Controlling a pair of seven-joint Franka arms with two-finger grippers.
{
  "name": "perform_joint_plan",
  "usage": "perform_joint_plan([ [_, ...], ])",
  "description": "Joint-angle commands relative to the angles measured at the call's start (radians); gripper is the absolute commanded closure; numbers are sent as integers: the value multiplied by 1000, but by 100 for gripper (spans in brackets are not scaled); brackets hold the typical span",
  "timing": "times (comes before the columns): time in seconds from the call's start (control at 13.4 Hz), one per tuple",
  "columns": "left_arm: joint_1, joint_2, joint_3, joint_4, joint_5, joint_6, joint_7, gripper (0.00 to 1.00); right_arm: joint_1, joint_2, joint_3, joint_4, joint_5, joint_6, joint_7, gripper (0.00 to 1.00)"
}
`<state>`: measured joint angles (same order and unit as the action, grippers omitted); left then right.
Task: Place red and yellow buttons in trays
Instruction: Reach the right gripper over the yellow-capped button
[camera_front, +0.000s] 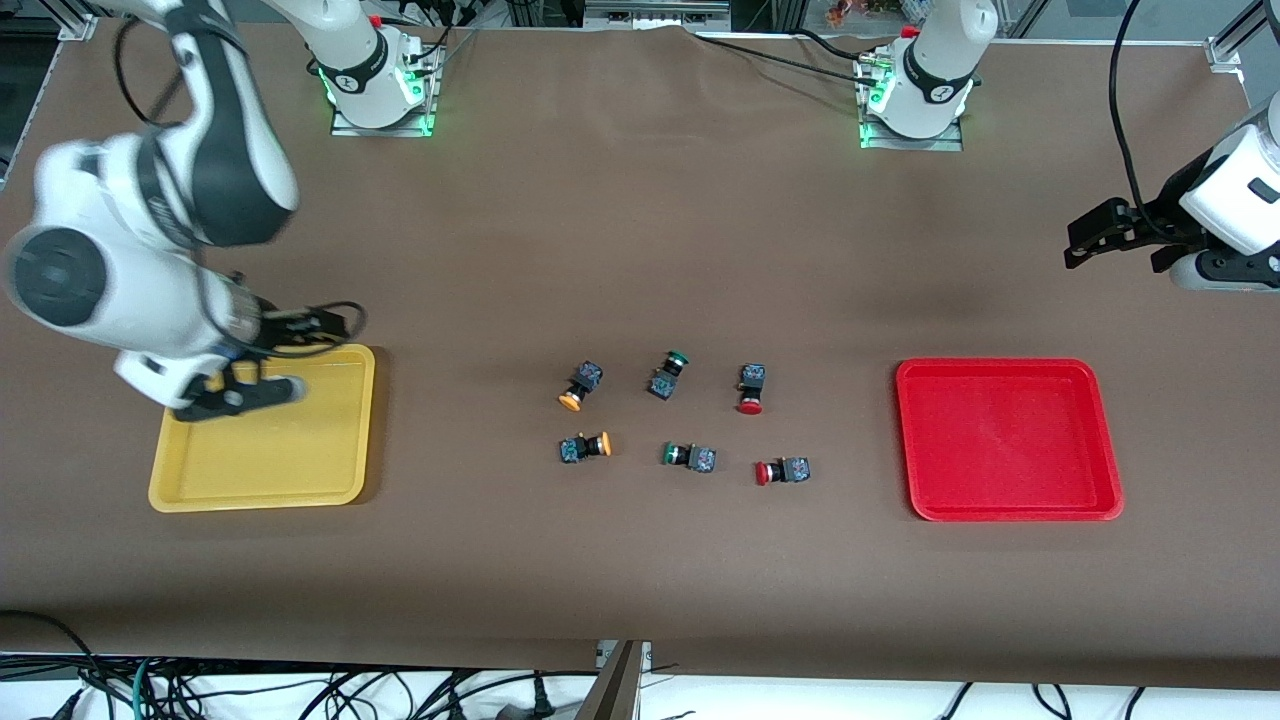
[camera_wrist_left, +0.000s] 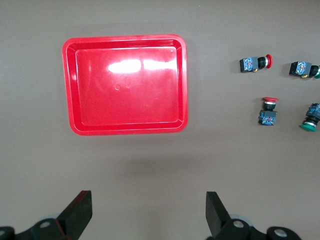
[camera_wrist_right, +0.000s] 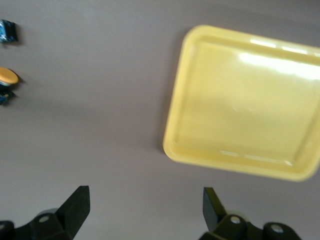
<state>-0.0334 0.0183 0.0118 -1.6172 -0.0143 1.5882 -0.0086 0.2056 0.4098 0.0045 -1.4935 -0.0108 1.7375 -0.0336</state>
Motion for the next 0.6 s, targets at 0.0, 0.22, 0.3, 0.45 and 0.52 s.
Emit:
perform_joint_plan([
  [0.0, -2, 2, 5, 13, -21, 1, 7, 0, 38, 53, -1, 13, 31, 74, 9, 0],
  [0.22, 0, 5, 5, 14, -21, 1, 7, 0, 130, 104, -1, 13, 28, 138, 244, 0],
  [0.3, 0, 5, 5, 14, -21, 1, 7, 0, 162, 121, -1, 13, 32, 163, 324, 0],
  [0.45, 0, 5, 5, 14, -21, 1, 7, 0, 225, 155, -1, 13, 34, 213, 481, 0],
  [0.52, 0, 5, 5, 14, -21, 1, 7, 0, 254, 171, -1, 13, 34, 246, 568, 0],
])
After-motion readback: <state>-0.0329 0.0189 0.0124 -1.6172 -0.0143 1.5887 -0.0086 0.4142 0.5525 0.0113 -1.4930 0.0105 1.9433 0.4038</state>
